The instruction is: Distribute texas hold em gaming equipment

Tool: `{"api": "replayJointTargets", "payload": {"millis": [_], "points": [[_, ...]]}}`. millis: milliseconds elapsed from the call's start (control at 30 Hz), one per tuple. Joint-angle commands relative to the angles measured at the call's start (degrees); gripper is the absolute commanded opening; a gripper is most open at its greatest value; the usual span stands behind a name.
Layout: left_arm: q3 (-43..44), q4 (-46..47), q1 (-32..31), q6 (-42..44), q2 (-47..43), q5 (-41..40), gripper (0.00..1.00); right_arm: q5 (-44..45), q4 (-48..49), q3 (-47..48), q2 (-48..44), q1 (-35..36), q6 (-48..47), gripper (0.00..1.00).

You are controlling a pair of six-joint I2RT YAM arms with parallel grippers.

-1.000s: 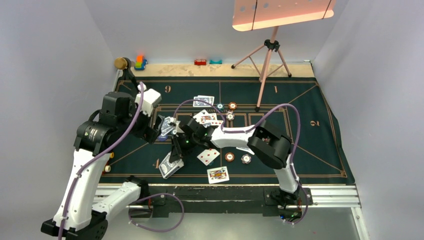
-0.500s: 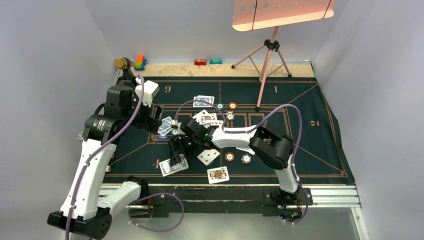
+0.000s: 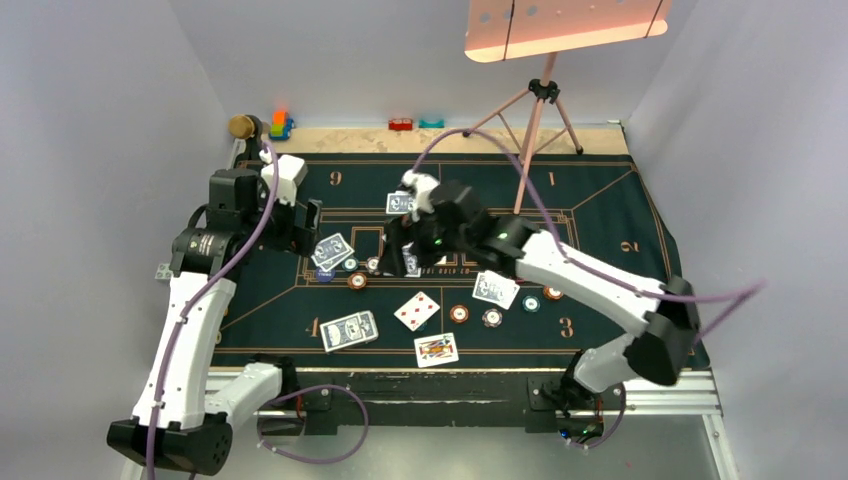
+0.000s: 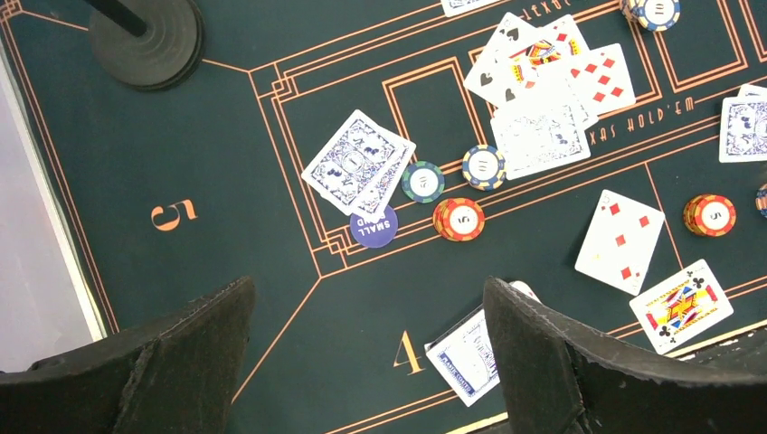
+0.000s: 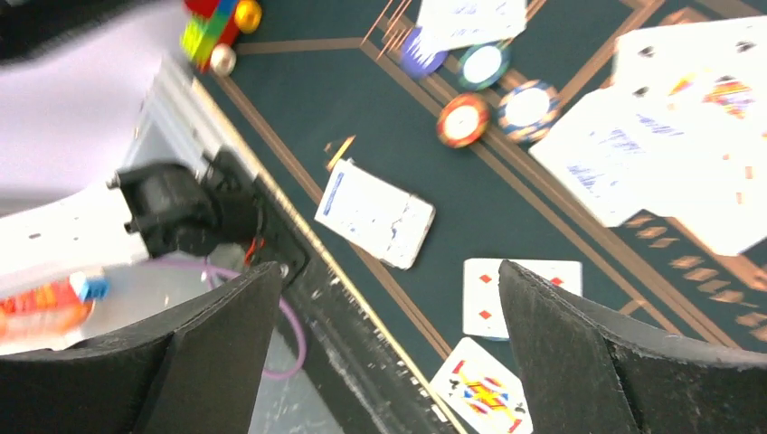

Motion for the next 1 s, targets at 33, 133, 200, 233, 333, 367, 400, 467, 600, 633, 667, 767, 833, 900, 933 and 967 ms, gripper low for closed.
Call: {"api": "replayJointTargets", "payload": {"millis": [33,133,200,233,333,367,400,467,600,633,667,767,833,900,933,967], "points": [[-1.6,3.9,1.0,-0.8,0.4,-1.0,1.0,8.8,-6.5,-3.7,-11.2,-7.2,-3.6,0.95],[-4.1,5.4,1.0,-0.6,0.3,-3.4,1.0,12.5,-8.0,-6.0,-17.3,-12.1,-4.2,0.96],[-4.9,5.7,1.0,-1.5,0.9,-5.0,1.0,13.7,-9.8,-6.8,-20.5,-15.0,-4.7,0.96],[-5.3,5.9,1.0,-2.0,1.2,-5.8,1.0,14.5,-10.8,-6.9,-21.8,-16.0,-5.0,0.96],[-7.2,7.5,1.0,-2.1,1.4,-7.9,1.0,16.7,-13.7,-7.0,-24.0,-17.8,-5.7,0.97],[-8.0,8.2,1.0,-2.1,1.4,-8.2,1.0,17.5,-14.5,-7.0,-24.6,-18.1,-5.9,0.97],[-8.8,9.0,1.0,-1.9,1.6,-8.3,1.0,18.1,-15.1,-7.0,-25.2,-18.4,-6.0,0.97],[-10.1,10.9,1.0,-1.7,2.1,-8.3,1.0,19.8,-15.9,-7.2,-26.2,-19.1,-6.5,0.98],[-13.0,14.6,1.1,-0.8,3.5,-9.4,1.0,22.1,-15.4,-9.2,-27.5,-20.8,-7.8,0.98],[-13.5,15.3,1.3,-0.5,3.7,-8.9,1.0,22.7,-14.7,-10.0,-27.6,-21.7,-7.9,0.98],[-14.2,16.3,1.6,-0.2,3.9,-7.1,1.0,23.8,-14.0,-10.9,-27.7,-22.8,-8.0,0.98],[-17.8,21.9,2.6,0.5,3.2,-4.2,1.0,28.0,-9.5,-14.4,-28.5,-28.2,-8.0,0.98],[-21.2,26.7,3.1,1.4,2.4,-1.5,1.0,27.9,-7.1,-15.6,-26.9,-35.1,-7.4,0.98],[-23.8,31.1,3.1,1.7,2.3,-0.5,1.0,31.3,-5.3,-16.3,-24.9,-41.7,-5.0,0.98],[-24.9,33.7,3.3,1.4,2.6,-0.4,1.0,33.9,-2.8,-17.8,-24.7,-44.8,-3.9,0.98],[-26.1,36.0,3.5,0.8,3.0,0.0,1.0,36.1,1.1,-20.2,-25.1,-46.2,-3.8,0.98]]}}
